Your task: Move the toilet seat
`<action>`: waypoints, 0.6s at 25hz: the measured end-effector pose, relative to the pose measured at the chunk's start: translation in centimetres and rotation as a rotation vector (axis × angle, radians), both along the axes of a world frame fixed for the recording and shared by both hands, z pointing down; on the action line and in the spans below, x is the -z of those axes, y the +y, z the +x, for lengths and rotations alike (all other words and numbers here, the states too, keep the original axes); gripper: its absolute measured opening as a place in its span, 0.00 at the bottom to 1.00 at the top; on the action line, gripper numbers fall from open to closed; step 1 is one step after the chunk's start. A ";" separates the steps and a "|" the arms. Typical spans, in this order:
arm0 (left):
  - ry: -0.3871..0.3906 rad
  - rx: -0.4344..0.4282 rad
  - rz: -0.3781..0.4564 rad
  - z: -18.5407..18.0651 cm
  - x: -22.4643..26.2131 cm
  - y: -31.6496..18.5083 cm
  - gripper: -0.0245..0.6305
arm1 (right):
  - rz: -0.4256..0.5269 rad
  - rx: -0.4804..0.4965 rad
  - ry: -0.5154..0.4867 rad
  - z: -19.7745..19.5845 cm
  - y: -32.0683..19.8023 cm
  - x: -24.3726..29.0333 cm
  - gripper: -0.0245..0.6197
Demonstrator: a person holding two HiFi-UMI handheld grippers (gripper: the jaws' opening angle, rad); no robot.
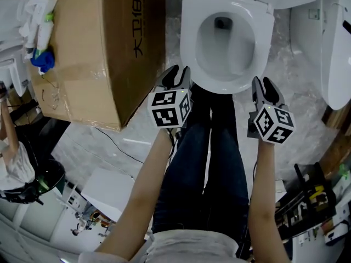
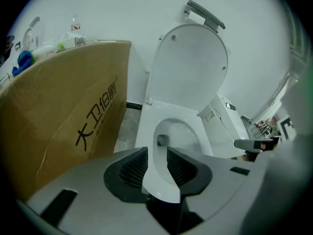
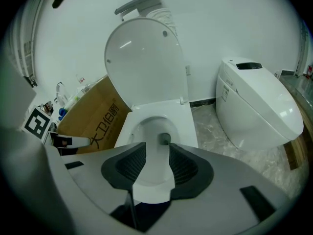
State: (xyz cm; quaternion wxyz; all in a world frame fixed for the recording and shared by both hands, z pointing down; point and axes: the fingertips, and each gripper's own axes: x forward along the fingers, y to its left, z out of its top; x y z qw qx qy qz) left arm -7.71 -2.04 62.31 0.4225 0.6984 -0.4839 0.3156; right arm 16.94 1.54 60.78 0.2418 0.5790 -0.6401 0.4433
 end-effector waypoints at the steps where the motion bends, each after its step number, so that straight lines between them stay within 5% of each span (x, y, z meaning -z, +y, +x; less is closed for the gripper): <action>1: -0.001 -0.003 -0.005 0.0 -0.4 0.1 0.21 | -0.006 -0.003 0.000 0.0 0.1 -0.5 0.28; 15: -0.006 -0.011 -0.072 -1.0 -6.0 1.1 0.30 | -0.057 -0.098 0.005 1.3 1.1 -7.3 0.42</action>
